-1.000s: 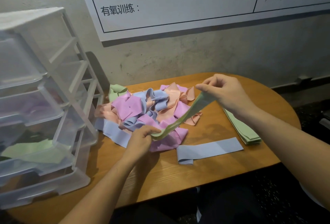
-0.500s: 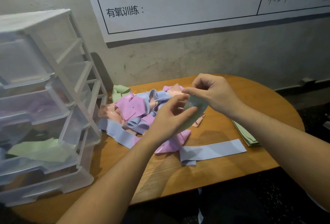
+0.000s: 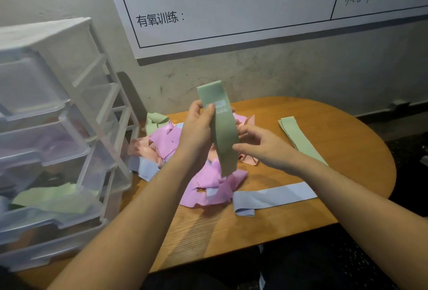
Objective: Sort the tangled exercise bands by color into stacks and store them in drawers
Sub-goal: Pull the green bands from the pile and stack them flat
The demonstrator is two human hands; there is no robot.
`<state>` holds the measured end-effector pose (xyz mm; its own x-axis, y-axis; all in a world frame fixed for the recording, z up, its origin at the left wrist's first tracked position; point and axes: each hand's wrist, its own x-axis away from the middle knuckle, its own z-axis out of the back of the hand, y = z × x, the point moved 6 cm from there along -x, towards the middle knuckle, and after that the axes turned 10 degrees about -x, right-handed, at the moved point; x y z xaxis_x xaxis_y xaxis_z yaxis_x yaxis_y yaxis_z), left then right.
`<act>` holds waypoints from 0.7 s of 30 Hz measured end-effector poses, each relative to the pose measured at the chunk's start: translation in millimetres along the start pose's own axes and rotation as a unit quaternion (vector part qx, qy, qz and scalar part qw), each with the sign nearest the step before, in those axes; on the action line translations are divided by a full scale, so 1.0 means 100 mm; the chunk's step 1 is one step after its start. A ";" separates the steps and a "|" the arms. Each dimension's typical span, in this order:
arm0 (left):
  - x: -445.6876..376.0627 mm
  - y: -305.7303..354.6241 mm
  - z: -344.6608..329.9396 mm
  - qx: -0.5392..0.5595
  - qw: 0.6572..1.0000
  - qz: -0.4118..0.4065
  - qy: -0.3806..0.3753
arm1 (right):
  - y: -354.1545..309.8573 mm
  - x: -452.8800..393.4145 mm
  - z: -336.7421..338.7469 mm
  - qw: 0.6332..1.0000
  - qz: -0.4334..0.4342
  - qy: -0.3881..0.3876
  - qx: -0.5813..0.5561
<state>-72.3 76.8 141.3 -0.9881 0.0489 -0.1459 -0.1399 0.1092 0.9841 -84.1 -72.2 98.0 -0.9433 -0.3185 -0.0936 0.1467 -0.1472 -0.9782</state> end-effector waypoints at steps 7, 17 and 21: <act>-0.20 0.17 -0.07 0.121 0.991 0.036 0.032 | 0.12 -0.04 -0.03 0.997 -0.009 0.059 -0.054; -0.74 -0.30 -0.26 0.248 0.951 0.170 0.073 | 0.33 0.21 0.42 0.996 -0.013 0.087 0.006; -0.82 -0.52 -0.57 0.132 0.973 0.178 0.069 | 0.50 0.37 0.79 0.989 -0.046 0.126 0.063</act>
<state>12.8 10.6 107.4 -0.9725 -0.0009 0.2331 0.2169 0.3626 0.9064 -88.7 -165.1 60.0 -0.9962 -0.0577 -0.0647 0.0786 -0.2856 -0.9551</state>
